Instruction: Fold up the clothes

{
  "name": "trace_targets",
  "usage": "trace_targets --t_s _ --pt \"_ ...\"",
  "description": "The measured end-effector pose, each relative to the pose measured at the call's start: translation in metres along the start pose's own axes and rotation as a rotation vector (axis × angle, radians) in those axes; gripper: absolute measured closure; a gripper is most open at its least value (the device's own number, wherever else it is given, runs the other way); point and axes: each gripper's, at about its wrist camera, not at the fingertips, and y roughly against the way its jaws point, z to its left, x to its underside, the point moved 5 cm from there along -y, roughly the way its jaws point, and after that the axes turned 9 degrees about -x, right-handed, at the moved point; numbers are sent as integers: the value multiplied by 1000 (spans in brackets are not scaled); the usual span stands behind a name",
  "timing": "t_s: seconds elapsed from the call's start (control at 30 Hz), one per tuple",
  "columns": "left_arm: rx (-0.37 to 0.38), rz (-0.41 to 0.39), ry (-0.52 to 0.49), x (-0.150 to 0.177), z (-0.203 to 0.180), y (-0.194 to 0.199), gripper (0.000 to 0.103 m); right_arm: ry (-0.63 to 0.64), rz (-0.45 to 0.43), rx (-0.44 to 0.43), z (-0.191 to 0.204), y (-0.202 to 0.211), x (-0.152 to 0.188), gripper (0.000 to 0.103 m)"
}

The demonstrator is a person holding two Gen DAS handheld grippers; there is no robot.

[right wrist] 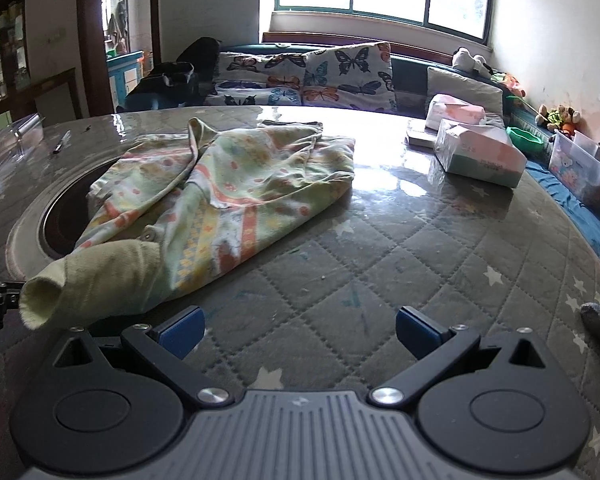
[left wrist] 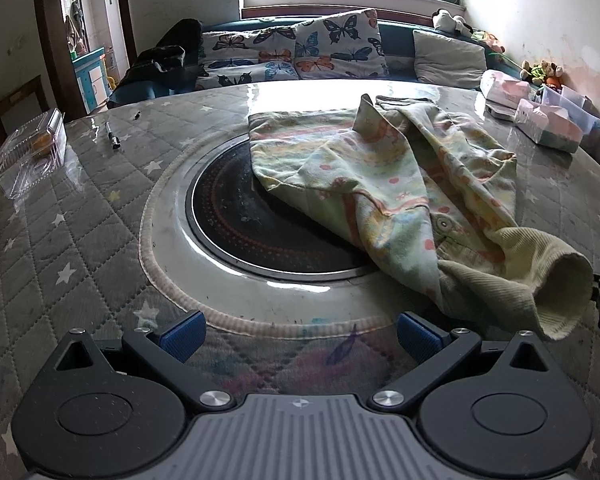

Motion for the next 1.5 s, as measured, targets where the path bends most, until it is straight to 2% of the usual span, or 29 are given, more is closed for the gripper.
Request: trace_targets --t_s 0.7,1.5 --pt "13 -5 -55 7 -17 11 0 26 -1 -7 10 11 6 0" --pt "12 -8 -53 1 -16 8 0 59 4 -5 17 7 -1 0"
